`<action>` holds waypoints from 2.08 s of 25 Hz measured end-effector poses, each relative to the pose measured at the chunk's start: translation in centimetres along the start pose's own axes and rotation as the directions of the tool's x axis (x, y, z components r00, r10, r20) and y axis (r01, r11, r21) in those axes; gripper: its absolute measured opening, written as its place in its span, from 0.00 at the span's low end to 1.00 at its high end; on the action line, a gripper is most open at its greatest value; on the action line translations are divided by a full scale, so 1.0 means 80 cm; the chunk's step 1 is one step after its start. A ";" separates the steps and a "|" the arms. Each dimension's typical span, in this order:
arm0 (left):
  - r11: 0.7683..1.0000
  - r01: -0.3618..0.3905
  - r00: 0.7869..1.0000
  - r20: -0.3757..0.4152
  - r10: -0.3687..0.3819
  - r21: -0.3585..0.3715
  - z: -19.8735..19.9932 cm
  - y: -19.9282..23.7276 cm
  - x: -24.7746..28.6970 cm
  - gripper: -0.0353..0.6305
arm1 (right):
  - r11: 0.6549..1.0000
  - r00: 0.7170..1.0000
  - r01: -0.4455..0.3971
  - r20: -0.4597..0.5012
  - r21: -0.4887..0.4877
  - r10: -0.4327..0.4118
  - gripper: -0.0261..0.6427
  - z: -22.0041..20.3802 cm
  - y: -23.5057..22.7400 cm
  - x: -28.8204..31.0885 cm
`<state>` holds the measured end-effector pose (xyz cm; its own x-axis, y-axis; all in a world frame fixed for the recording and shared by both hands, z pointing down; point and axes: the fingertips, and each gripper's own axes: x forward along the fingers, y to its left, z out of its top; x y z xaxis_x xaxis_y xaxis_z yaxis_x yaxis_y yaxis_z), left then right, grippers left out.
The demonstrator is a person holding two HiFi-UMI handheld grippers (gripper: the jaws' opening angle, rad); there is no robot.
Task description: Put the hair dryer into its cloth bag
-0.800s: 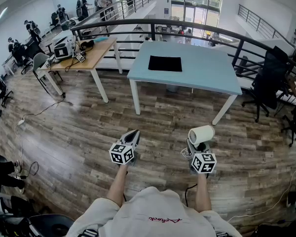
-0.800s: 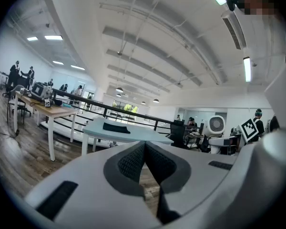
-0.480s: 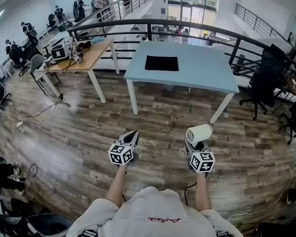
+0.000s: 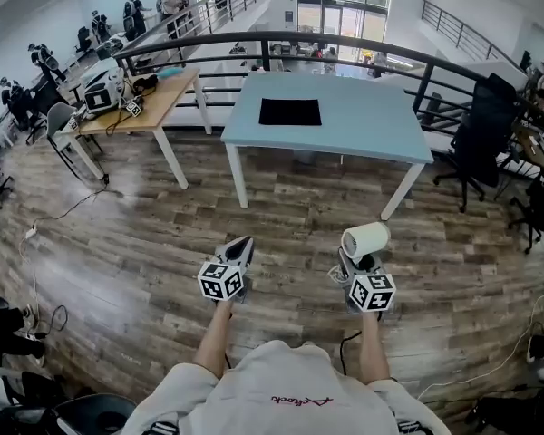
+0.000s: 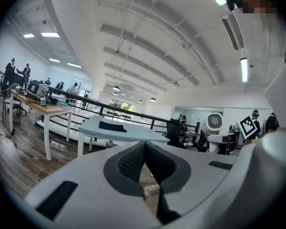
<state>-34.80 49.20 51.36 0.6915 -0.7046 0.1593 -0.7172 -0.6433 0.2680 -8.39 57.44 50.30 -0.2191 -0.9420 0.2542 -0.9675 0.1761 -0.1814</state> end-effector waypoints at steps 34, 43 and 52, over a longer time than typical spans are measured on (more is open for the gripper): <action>0.998 0.049 0.999 -0.009 -0.050 -0.039 -0.002 0.143 -0.040 0.06 | 0.999 0.999 0.037 -0.010 -0.013 -0.037 0.36 -0.020 0.126 0.087; 0.999 0.038 0.999 -0.010 -0.039 -0.025 0.006 0.162 -0.007 0.06 | 1.000 1.000 0.020 -0.012 -0.008 -0.020 0.36 -0.016 0.108 0.125; 1.000 0.022 1.000 -0.019 -0.022 -0.018 0.018 0.185 0.068 0.06 | 1.000 1.000 -0.008 -0.020 -0.010 0.008 0.36 0.000 0.061 0.195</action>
<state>-41.78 35.40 54.81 0.7087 -0.6845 0.1710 -0.7003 -0.6529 0.2886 -16.53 43.64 53.40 -0.2294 -0.9347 0.2715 -0.9669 0.1867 -0.1741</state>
